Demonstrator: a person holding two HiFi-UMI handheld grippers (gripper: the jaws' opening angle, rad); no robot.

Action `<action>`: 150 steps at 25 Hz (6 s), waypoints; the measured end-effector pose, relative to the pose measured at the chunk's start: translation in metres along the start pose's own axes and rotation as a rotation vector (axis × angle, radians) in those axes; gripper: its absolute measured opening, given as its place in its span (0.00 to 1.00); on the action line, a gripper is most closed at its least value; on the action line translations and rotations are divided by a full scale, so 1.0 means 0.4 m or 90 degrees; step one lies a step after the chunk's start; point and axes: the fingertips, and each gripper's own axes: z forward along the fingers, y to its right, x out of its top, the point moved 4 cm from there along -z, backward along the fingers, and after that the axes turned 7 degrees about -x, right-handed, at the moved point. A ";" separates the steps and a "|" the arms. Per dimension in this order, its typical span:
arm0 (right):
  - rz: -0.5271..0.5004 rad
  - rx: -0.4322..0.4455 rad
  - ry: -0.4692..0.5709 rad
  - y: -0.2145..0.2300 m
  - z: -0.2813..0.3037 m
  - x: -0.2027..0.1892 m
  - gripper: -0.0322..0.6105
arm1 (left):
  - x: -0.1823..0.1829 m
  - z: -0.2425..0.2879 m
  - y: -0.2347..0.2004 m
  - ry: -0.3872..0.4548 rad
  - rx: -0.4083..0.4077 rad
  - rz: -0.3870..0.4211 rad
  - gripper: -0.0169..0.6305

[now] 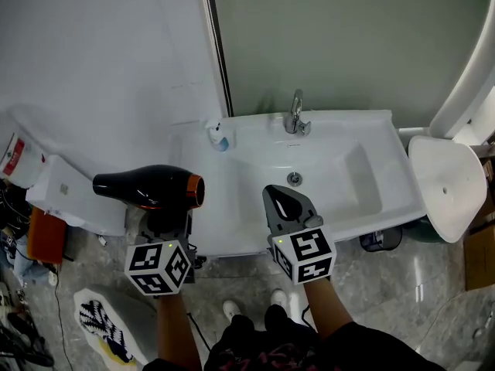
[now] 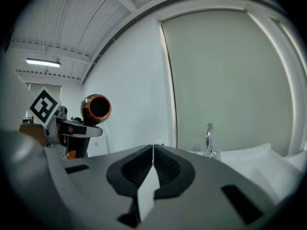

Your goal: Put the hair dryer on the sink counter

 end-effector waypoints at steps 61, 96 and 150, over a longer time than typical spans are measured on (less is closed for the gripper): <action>0.083 0.007 -0.192 0.044 0.194 -0.396 0.08 | -0.521 0.382 -0.222 -0.407 0.061 -0.173 0.30; 0.083 0.011 -0.200 0.035 0.195 -0.409 0.08 | -0.574 0.381 -0.226 -0.472 0.046 -0.166 0.39; -0.024 0.017 0.088 -0.130 -0.082 0.147 0.08 | 0.138 -0.110 -0.002 0.066 0.033 0.051 0.04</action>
